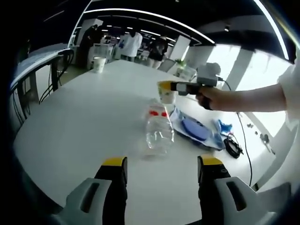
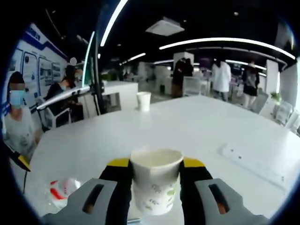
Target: Arrange the tabletop items into an orderly group along one side of the table until the central work area is clear of visible clutter.
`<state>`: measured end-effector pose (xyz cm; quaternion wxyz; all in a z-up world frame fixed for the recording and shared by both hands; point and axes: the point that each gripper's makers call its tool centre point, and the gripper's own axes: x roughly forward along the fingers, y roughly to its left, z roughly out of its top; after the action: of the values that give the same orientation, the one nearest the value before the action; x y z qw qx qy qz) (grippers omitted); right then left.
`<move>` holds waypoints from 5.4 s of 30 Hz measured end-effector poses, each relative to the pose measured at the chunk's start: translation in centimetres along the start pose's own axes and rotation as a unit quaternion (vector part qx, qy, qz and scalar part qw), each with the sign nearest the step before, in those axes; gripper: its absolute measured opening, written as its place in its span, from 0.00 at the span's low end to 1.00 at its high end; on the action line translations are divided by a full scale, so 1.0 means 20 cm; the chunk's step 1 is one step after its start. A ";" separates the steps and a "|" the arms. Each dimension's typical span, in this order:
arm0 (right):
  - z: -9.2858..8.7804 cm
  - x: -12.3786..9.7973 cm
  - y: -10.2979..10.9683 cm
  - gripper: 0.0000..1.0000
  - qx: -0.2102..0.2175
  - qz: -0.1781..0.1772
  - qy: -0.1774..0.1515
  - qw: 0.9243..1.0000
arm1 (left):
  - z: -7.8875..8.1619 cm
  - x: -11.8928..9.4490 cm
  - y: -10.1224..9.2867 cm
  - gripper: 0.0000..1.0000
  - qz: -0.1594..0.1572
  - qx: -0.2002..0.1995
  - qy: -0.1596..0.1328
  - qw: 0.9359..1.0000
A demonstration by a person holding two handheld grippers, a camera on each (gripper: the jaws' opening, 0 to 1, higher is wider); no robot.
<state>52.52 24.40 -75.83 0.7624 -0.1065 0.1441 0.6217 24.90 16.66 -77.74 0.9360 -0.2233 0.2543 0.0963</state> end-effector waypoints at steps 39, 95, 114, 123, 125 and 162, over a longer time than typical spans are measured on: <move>-0.07 -0.06 -0.01 0.37 0.026 0.022 -0.037 0.999 | -0.01 0.00 0.02 0.56 0.003 -0.001 0.004 1.000; -0.24 -0.14 0.02 0.69 0.081 0.040 0.049 0.995 | -0.01 0.00 0.01 0.57 -0.002 -0.013 0.006 1.000; -0.21 -0.28 0.02 0.71 0.077 0.035 0.061 0.995 | 0.00 -0.02 -0.03 0.58 -0.010 -0.005 0.001 1.000; -0.21 -0.35 0.01 0.71 0.076 0.026 0.061 0.995 | 0.01 -0.04 -0.05 0.58 -0.014 0.000 -0.002 1.000; -0.21 -0.37 0.01 0.71 0.075 0.024 0.061 0.995 | 0.00 -0.04 -0.05 0.58 -0.014 0.001 0.001 1.000; -0.23 -0.74 0.05 0.70 0.057 -0.025 0.059 0.996 | 0.00 -0.07 -0.11 0.55 -0.036 0.010 -0.002 0.999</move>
<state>48.46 9.47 -74.84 0.7725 -0.1033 0.2215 0.5861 24.36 14.52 -76.24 0.9418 -0.2222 0.2450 0.0607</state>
